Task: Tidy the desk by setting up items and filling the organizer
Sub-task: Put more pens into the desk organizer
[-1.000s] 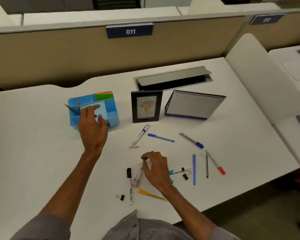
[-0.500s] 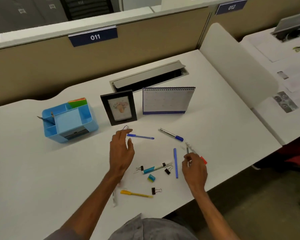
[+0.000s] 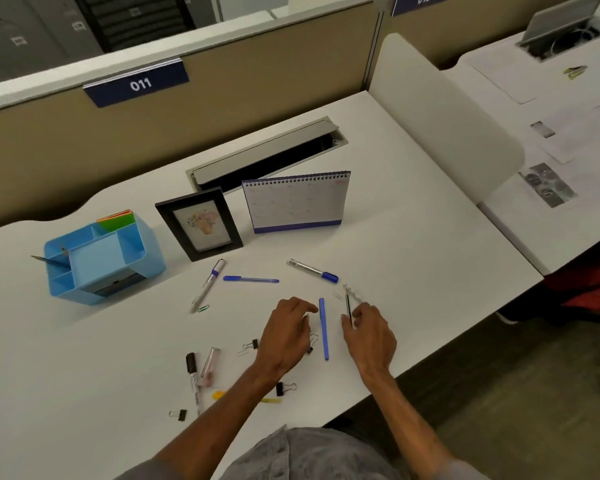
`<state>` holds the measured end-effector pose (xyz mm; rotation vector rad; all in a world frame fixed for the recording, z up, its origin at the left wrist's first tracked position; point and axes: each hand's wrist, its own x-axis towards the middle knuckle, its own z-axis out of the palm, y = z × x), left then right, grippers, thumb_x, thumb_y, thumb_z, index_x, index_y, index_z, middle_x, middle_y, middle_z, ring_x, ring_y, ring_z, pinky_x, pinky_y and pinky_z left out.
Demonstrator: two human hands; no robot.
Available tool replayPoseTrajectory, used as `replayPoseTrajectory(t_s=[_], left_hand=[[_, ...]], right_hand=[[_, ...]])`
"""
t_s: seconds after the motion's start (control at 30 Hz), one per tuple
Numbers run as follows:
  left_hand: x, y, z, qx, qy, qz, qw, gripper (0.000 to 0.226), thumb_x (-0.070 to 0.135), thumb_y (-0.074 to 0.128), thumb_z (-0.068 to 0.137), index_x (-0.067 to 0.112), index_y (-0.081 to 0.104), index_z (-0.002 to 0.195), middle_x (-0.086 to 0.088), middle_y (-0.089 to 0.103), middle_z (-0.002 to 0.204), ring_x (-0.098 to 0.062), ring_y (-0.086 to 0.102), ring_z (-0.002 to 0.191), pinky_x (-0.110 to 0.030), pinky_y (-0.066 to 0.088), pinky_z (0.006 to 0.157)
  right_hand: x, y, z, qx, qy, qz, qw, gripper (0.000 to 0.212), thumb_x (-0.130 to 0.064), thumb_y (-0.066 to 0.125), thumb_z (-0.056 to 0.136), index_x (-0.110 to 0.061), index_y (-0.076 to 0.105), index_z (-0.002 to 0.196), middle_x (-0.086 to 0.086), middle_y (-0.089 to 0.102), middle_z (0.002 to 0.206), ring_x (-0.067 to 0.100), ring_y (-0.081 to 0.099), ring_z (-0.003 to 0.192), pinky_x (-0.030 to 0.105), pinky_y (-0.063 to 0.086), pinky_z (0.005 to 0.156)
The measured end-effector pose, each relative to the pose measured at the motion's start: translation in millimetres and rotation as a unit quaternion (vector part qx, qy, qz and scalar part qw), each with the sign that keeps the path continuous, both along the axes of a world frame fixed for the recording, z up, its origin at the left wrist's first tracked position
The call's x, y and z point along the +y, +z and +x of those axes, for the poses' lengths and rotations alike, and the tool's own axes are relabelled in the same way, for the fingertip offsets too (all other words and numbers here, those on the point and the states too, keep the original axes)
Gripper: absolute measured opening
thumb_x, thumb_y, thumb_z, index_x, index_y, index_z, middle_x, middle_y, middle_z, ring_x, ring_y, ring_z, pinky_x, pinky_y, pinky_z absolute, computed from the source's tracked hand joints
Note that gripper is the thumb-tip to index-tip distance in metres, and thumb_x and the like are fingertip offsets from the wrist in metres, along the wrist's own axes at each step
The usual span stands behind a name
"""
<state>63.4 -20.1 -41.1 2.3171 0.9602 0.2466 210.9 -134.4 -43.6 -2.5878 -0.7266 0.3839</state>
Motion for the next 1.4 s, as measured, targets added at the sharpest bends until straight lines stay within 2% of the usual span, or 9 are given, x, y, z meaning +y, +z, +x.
replayPoseTrajectory(t_s=[0.23, 0.4, 0.53, 0.7, 0.87, 0.97, 1.13, 1.27, 1.4], left_hand=[[0, -1, 20, 0.01, 0.012, -0.009, 1.0, 0.025, 0.019, 0.055, 0.105, 0.023, 0.067, 0.126, 0.003, 0.067, 0.128, -0.013, 0.059, 0.119, -0.015, 0.036, 0.101], [2, 4, 26, -0.007, 0.032, -0.012, 0.999, 0.025, 0.018, 0.055, 0.105, 0.022, 0.067, 0.127, 0.003, 0.067, 0.128, -0.012, 0.059, 0.119, -0.016, 0.038, 0.1], [7, 12, 27, -0.053, 0.074, -0.033, 0.995, 0.025, 0.03, 0.05, 0.109, 0.024, 0.067, 0.125, 0.006, 0.07, 0.12, -0.008, 0.061, 0.11, -0.021, 0.047, 0.097], [27, 27, 11, -0.086, 0.124, -0.082, 0.985, 0.039, 0.056, 0.043, 0.107, 0.029, 0.063, 0.127, 0.013, 0.074, 0.101, -0.004, 0.069, 0.091, -0.018, 0.055, 0.084], [57, 36, -27, -0.114, 0.2, -0.075, 0.97, 0.017, 0.044, 0.053, 0.107, 0.032, 0.061, 0.115, 0.015, 0.073, 0.096, -0.002, 0.07, 0.088, -0.019, 0.058, 0.081], [74, 46, -58, -0.138, 0.24, -0.055, 0.959, 0.006, 0.041, 0.055, 0.106, 0.038, 0.059, 0.109, 0.018, 0.071, 0.093, 0.002, 0.069, 0.088, -0.011, 0.053, 0.078], [111, 62, -117, -0.15, 0.32, -0.038, 0.935, 0.011, 0.038, 0.059, 0.105, 0.03, 0.061, 0.113, 0.012, 0.074, 0.098, -0.006, 0.07, 0.088, -0.016, 0.055, 0.08], [149, 82, -169, -0.15, 0.38, 0.013, 0.913, 0.015, 0.035, 0.062, 0.104, 0.024, 0.06, 0.114, 0.012, 0.068, 0.102, -0.006, 0.066, 0.09, -0.015, 0.051, 0.078], [193, 103, -222, -0.158, 0.413, 0.062, 0.894, 0.02, 0.036, 0.062, 0.104, 0.022, 0.059, 0.117, 0.003, 0.071, 0.112, -0.011, 0.069, 0.099, -0.021, 0.061, 0.079]], right_hand=[[-3, 1, 9, 0.03, 0.013, -0.03, 0.999, 0.018, -0.038, 0.071, 0.094, -0.021, 0.064, 0.092, -0.006, 0.064, 0.081, 0.01, 0.061, 0.071, 0.028, 0.056, 0.067], [0, 8, 5, 0.041, 0.03, 0.016, 0.999, 0.017, -0.036, 0.076, 0.09, -0.024, 0.064, 0.085, -0.009, 0.063, 0.074, 0.006, 0.059, 0.064, 0.021, 0.049, 0.057], [17, 20, -6, 0.038, 0.092, 0.072, 0.992, 0.017, -0.035, 0.077, 0.088, -0.025, 0.064, 0.091, -0.011, 0.065, 0.079, 0.008, 0.062, 0.067, 0.028, 0.058, 0.063], [52, 34, -27, 0.018, 0.156, 0.084, 0.984, 0.015, -0.042, 0.067, 0.092, -0.029, 0.062, 0.093, -0.013, 0.064, 0.085, 0.006, 0.06, 0.075, 0.031, 0.05, 0.078], [92, 47, -60, 0.0, 0.216, 0.083, 0.973, 0.016, -0.044, 0.067, 0.093, -0.03, 0.062, 0.1, -0.014, 0.065, 0.091, 0.006, 0.061, 0.079, 0.027, 0.043, 0.079], [115, 54, -87, 0.009, 0.246, 0.093, 0.965, 0.018, -0.043, 0.068, 0.094, -0.029, 0.062, 0.104, -0.014, 0.066, 0.095, 0.007, 0.061, 0.079, 0.024, 0.041, 0.08], [141, 60, -135, 0.035, 0.285, 0.108, 0.952, 0.016, -0.039, 0.07, 0.092, -0.032, 0.061, 0.103, -0.016, 0.065, 0.095, 0.007, 0.061, 0.078, 0.026, 0.048, 0.078], [150, 52, -166, 0.04, 0.319, 0.092, 0.942, 0.014, -0.039, 0.068, 0.093, -0.032, 0.062, 0.104, -0.016, 0.066, 0.096, 0.006, 0.061, 0.078, 0.023, 0.045, 0.077], [156, 39, -192, 0.035, 0.347, 0.082, 0.934, 0.011, -0.038, 0.066, 0.094, -0.034, 0.061, 0.103, -0.019, 0.064, 0.095, 0.005, 0.059, 0.075, 0.023, 0.045, 0.077]])
